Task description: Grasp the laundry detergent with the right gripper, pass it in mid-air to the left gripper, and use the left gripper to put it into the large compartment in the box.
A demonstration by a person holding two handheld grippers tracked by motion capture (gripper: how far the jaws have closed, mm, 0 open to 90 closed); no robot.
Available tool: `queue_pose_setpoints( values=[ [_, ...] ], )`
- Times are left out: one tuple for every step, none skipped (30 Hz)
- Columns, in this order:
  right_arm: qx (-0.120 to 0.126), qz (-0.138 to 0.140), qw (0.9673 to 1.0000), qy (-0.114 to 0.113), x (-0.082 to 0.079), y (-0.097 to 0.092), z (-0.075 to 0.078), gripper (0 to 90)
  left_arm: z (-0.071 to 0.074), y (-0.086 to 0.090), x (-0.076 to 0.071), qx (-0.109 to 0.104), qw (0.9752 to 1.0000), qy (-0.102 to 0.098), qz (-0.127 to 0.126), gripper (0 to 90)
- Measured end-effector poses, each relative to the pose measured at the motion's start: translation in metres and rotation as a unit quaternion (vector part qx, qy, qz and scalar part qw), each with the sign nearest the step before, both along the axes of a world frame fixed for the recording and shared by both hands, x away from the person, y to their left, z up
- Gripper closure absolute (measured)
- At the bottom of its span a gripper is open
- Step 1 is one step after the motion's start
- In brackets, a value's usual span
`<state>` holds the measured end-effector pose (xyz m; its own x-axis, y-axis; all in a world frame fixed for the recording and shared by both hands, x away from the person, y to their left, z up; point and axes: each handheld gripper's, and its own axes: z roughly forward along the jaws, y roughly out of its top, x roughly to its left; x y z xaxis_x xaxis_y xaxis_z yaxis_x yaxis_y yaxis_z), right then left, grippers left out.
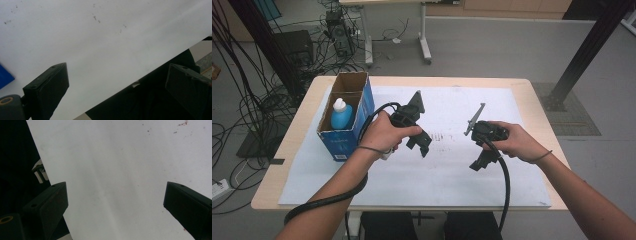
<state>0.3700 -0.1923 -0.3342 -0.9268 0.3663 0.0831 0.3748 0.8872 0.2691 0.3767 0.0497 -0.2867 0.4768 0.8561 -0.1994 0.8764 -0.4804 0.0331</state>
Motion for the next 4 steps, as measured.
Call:
queue_pose_setpoints(
  values=[
    [-0.001,-0.002,1.0000,-0.003,-0.0012,0.0001,0.0014,5.3,0.0005,0.0005,-0.0009,-0.001,1.0000,0.000,-0.002,5.2],
    [0.002,-0.005,1.0000,-0.006,-0.0028,0.0000,0.0031,5.2,0.0010,0.0007,-0.0020,0.000,1.0000,0.000,-0.004,5.2],
    [0.004,-0.007,0.9999,-0.007,-0.0048,-0.0002,0.0048,5.1,0.0015,0.0009,-0.0029,0.001,1.0000,-0.001,-0.005,5.2],
    [0.007,-0.008,0.9999,-0.008,-0.0066,-0.0007,0.0061,4.9,0.0022,0.0014,-0.0035,0.001,1.0000,-0.003,-0.002,5.2]
  ],
)
